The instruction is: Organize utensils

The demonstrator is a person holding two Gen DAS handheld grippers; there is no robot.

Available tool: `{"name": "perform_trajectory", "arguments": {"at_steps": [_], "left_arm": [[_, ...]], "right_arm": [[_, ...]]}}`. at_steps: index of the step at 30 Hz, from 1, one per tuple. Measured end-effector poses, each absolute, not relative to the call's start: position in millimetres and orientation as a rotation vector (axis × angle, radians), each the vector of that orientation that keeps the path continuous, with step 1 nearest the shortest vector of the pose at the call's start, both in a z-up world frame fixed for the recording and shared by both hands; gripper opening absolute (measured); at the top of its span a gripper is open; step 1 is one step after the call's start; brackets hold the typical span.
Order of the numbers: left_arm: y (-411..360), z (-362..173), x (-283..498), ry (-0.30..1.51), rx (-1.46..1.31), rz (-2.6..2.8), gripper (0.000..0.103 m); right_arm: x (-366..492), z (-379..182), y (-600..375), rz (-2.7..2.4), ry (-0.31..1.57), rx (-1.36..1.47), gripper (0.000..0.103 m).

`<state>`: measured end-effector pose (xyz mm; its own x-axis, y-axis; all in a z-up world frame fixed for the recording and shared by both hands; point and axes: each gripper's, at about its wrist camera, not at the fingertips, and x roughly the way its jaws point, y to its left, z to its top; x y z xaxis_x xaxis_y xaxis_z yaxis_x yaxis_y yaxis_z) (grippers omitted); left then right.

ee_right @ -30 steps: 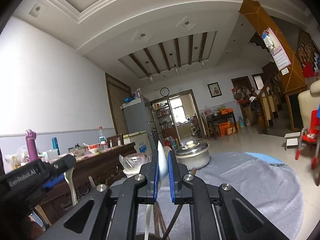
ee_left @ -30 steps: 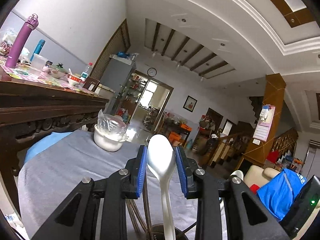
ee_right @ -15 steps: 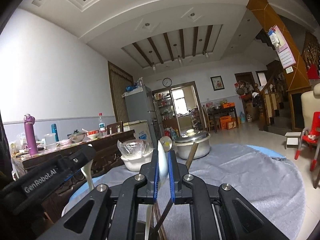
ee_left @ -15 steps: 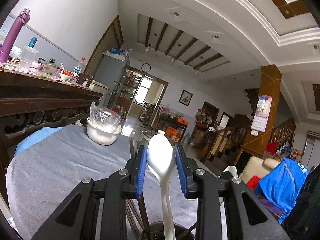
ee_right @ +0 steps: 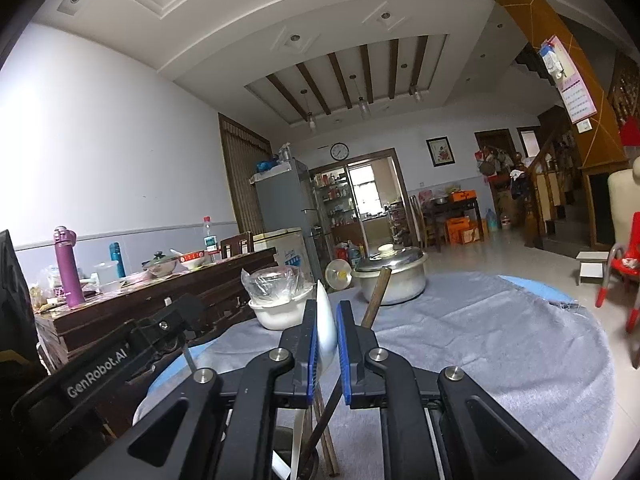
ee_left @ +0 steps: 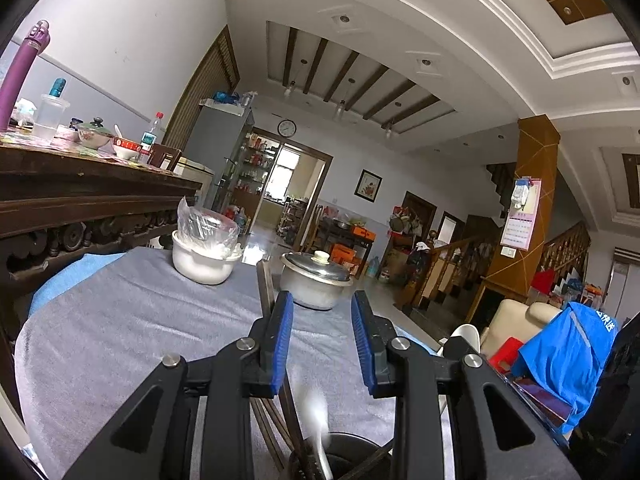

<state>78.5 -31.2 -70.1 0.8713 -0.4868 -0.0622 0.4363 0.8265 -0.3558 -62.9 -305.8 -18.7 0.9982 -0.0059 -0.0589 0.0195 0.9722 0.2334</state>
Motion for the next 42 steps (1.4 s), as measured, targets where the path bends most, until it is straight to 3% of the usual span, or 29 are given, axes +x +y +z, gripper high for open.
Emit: {"name": "perform_trajectory", "arguments": {"at_steps": [2,7,10,11,12,15,21,25,33,42], "left_arm": [[-28.4,-66.6,74.7,0.141,-0.339,-0.485,0.031],[-13.4,-49.7,67.2,0.097,-0.362,-0.461,0.031],[-4.6,-38.9,63.4,0.069,-0.359,-0.442,0.031],[0.3,-34.1,61.9,0.062,-0.361,-0.441,0.037],[5.3,-30.0,60.9,0.058,-0.363,-0.436,0.05],[22.8,-17.8,56.2,0.018,-0.367,-0.393,0.068],[54.2,-8.6,67.0,0.032,-0.361,-0.322,0.079],[63.9,-22.5,94.2,0.156,-0.349,-0.278,0.08],[64.8,-80.0,152.8,0.483,-0.374,-0.204,0.08],[41.5,-118.6,194.9,0.67,-0.276,-0.2,0.08]], "right_arm": [[-63.7,-17.7,-306.5,0.0,0.065,0.245,0.011],[-72.7,-10.0,-310.9,0.014,0.046,0.28,0.045],[-81.5,0.1,-310.9,-0.013,0.004,0.262,0.045],[-85.1,4.8,-313.3,-0.024,-0.017,0.263,0.045],[-89.6,11.8,-317.0,-0.041,-0.044,0.264,0.045],[-98.1,25.2,-333.8,-0.085,-0.083,0.29,0.045],[-92.0,36.8,-393.4,-0.187,-0.049,0.432,0.045],[-67.9,25.9,-428.0,-0.201,0.061,0.486,0.045],[68.6,-36.1,-451.7,0.105,0.607,0.466,0.045],[175.1,-83.7,-380.3,0.365,0.833,0.311,0.041]]}}
